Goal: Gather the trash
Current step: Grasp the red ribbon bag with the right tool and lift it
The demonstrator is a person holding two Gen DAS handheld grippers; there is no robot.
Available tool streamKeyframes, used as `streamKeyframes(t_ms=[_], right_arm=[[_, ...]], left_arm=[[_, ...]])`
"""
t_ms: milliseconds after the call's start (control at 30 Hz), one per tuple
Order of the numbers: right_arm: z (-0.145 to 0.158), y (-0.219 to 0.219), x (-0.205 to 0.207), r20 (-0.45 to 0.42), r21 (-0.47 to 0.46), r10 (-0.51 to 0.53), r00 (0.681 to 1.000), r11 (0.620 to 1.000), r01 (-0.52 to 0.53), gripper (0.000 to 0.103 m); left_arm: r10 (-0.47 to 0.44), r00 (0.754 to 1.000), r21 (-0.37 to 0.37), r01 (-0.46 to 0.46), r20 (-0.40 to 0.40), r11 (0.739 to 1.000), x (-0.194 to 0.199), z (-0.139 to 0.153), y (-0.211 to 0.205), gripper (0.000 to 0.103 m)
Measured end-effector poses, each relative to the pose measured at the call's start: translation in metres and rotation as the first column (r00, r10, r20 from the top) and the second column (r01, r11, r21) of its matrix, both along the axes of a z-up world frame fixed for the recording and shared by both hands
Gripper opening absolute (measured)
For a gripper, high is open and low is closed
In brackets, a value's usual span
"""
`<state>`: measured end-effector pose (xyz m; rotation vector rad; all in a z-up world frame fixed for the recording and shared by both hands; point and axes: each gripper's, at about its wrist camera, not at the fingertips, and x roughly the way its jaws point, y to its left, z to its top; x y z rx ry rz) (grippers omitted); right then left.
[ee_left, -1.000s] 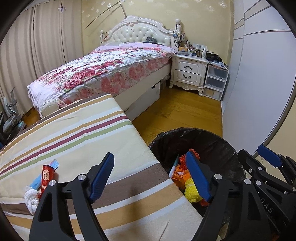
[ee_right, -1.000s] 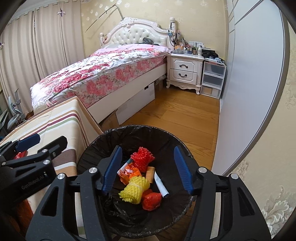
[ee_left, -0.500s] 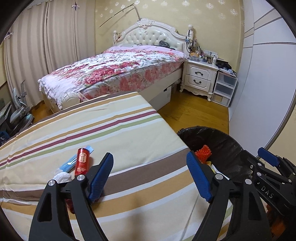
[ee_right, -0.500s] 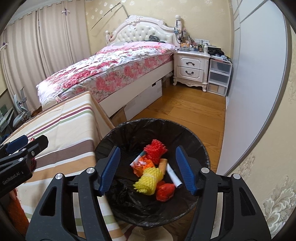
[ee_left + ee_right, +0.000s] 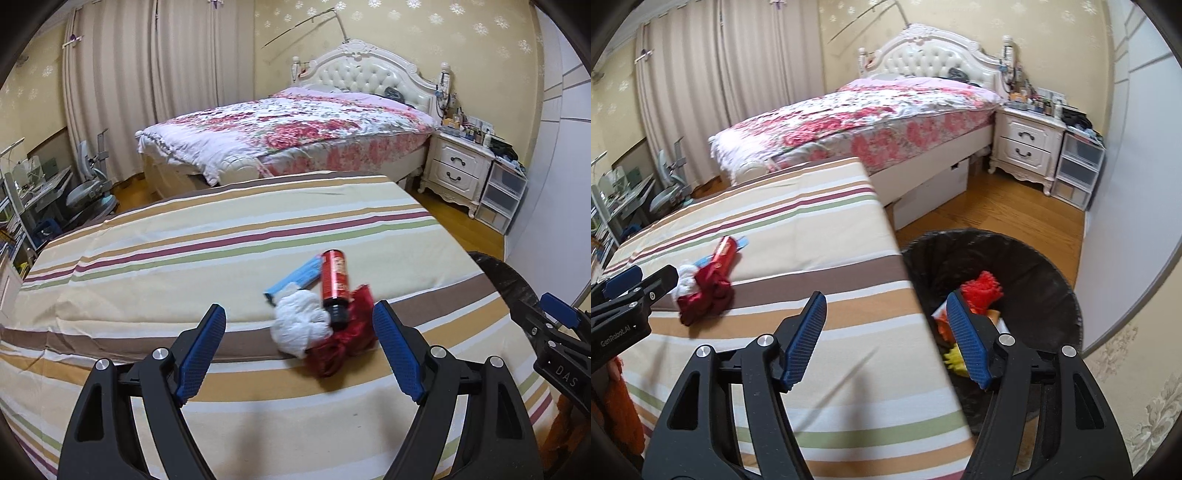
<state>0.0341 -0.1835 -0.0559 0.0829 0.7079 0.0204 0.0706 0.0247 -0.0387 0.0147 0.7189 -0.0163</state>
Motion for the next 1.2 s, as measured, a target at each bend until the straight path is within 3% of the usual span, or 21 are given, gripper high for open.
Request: streamKeyframes(t_ms=[567, 967, 1200], right_arm=[[0.004, 0.1, 0.011, -0.017, -0.028, 0.218, 0.976, 0.976, -0.218, 0.066], [-0.01, 0.134, 0.025, -0.068, -0.013, 0.299, 0.952, 0.954, -0.3, 0.064], [-0.019, 0.141, 0.025, -0.099, 0.011, 0.337, 0.936, 0.941, -0.338, 0.04]], left_arm=[[0.181, 0.983, 0.003, -0.181, -0.031, 0.983, -0.018, -0.019, 0.093, 0.079], [0.199, 0.979, -0.008, -0.199, -0.052, 0.98, -0.024, -0.029, 0.105, 0.079], [0.203, 0.977, -0.008, -0.204, -0.058, 0.979, -0.022, -0.031, 0.104, 0.079]])
